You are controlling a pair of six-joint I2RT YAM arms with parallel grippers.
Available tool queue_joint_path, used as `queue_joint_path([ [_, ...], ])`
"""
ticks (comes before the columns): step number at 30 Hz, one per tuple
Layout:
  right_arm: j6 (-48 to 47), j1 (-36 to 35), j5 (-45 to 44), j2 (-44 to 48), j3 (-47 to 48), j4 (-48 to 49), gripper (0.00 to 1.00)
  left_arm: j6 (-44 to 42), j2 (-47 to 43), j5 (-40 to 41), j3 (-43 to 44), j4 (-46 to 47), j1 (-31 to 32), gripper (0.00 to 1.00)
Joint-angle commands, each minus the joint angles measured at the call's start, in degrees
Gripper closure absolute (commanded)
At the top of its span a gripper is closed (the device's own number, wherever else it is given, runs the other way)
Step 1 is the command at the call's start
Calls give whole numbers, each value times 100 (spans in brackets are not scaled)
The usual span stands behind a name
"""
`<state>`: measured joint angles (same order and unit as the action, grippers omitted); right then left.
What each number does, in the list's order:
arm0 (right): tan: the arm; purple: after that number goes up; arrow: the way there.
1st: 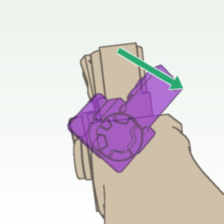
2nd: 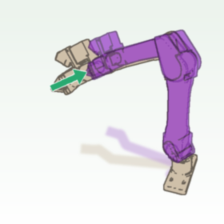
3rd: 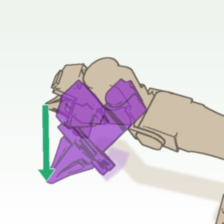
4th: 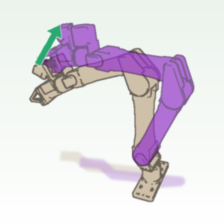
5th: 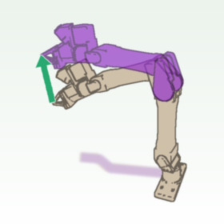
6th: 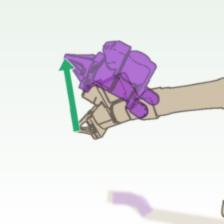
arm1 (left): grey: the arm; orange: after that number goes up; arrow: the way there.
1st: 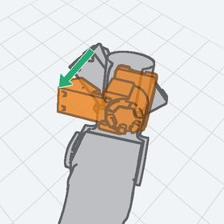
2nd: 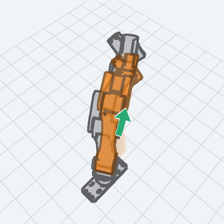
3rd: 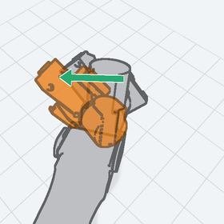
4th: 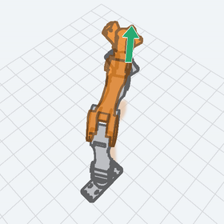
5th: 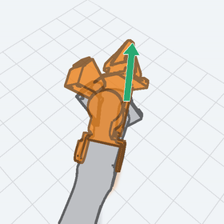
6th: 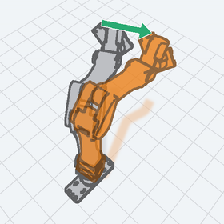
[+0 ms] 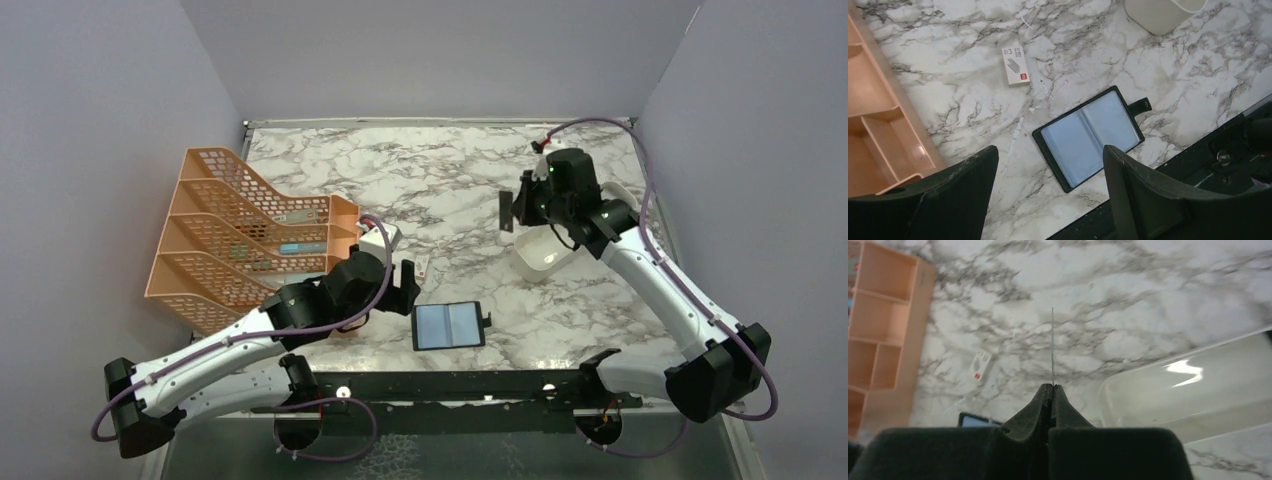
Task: Put the credit cards into the card holder
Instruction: Pick up the credit card from the storage box, then insert the credit card into the card holder.
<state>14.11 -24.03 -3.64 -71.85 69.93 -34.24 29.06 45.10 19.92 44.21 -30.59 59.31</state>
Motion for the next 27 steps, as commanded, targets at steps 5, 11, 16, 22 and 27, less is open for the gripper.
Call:
queue_joint_path([
  [5,1668,-747,2487,764,-1936,1729,99,591,912,-856,-59,184,-16,42],
  [11,2131,-791,3288,1082,-2780,2140,99,877,1118,-1232,-369,627,-16,74],
  [16,2838,-879,3668,1000,-3557,2658,99,1180,1050,-1471,-929,1116,-16,100],
  [22,3235,-1075,3445,912,-4132,3109,99,1521,1049,-1644,-1631,1987,-16,100],
  [27,3406,-1143,3319,878,-4403,3407,99,1558,1381,-1398,-1858,2284,-16,100],
])
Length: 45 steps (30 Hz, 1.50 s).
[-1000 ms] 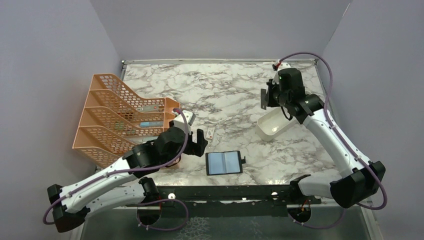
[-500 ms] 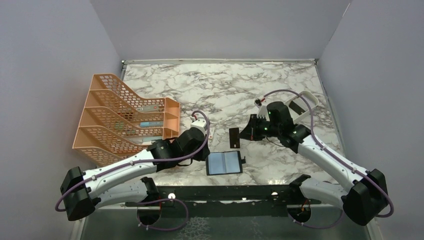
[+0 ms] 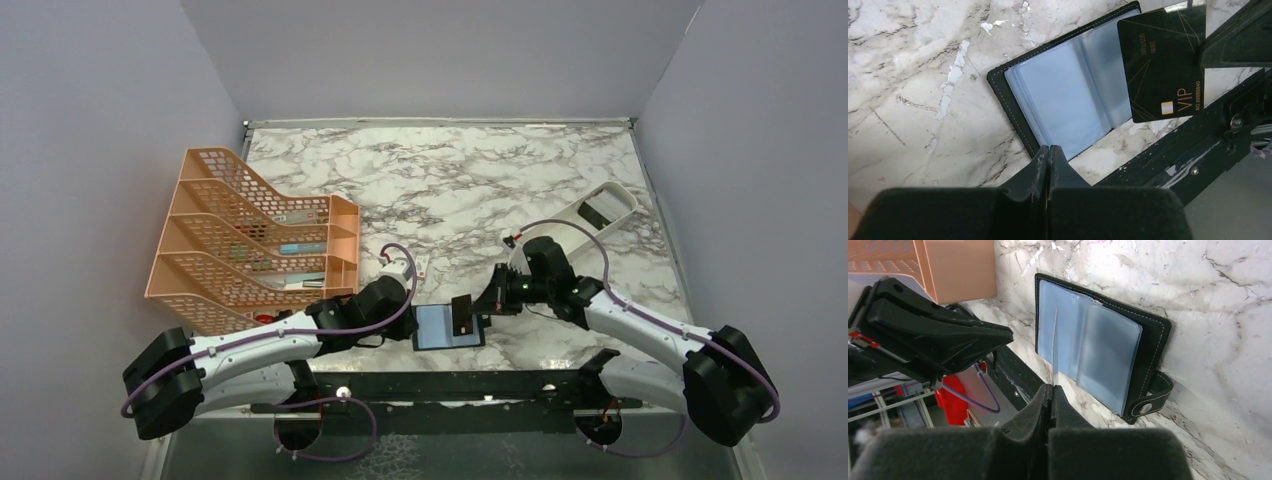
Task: Put the credit cards into the card holder
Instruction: Insert the credit card into the card holder.
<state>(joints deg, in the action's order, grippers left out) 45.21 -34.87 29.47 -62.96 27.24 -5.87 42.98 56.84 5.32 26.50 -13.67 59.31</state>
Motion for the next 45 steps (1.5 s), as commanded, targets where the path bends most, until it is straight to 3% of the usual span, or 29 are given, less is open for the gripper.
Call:
queue_joint_path([
  [1,311,-63,-3,-17,-178,613,99,167,262,121,-91,608,-16,100],
  [28,223,-178,114,-1097,-594,1670,99,204,1023,74,-466,1011,-16,100],
  [38,75,-178,-26,-1146,-623,1391,99,201,991,118,-470,955,-16,100],
  [45,171,-178,-497,-685,-851,1164,99,206,935,129,-497,908,-16,100],
])
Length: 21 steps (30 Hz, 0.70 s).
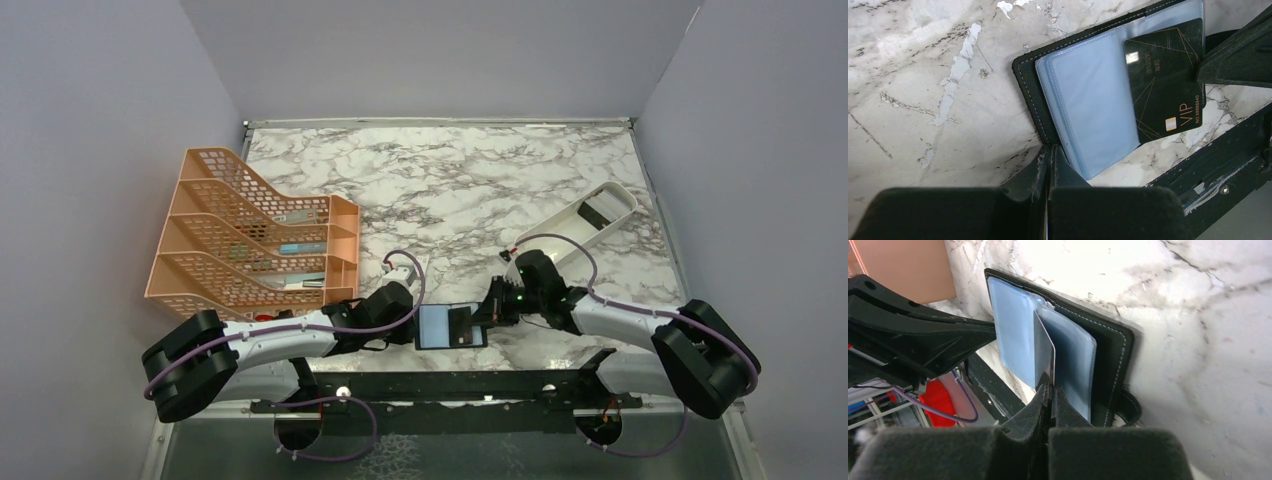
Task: Put the credit cards into the card holder
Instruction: Insert the credit card into the card holder.
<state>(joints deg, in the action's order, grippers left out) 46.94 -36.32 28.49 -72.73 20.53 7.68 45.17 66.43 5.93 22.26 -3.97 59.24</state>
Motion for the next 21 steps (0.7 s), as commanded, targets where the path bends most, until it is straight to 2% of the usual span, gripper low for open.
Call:
queue_joint_path([
  [1,11,-33,-398,336,-215,-151,99,-16,-25,62,-73,-65,-9,100],
  [21,164,-33,139,-425,-146,812,99,-8,-54,-47,-112,20,-3,100],
])
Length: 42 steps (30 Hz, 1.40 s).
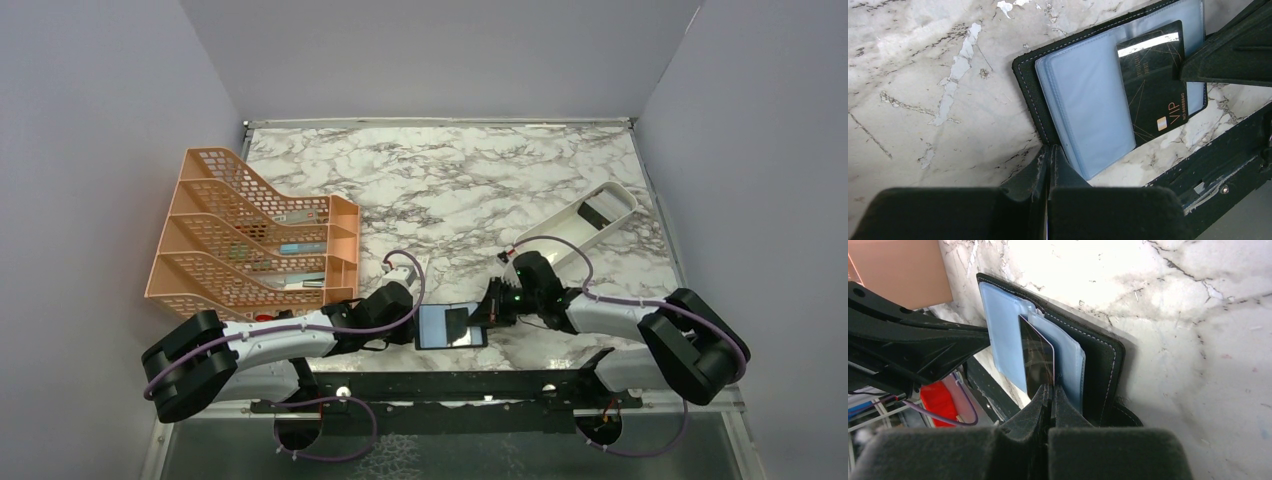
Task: Put the credit cards into the card holder
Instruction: Insert the credit card into the card holder.
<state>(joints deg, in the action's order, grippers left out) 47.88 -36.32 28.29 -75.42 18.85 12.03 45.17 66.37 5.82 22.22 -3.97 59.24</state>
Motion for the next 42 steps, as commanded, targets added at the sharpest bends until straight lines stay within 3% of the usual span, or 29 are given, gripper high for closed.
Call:
queue_joint_path([
  [1,72,-32,200,-184,29,405,99,-21,-38,-52,-97,31,-1,100],
  [28,684,-318,326,-953,250,1280,95,0,-42,-187,-77,231,-1,100],
  [34,628,-397,286,-1026,309,1259,85,-17,-104,-243,-44,285,-2,100],
  [38,450,-475,106,-929,430,927,73,7,-106,-272,-33,331,-2,100],
  [42,444,-557,62,-941,498,871,70,61,-100,-339,-42,400,-5,100],
])
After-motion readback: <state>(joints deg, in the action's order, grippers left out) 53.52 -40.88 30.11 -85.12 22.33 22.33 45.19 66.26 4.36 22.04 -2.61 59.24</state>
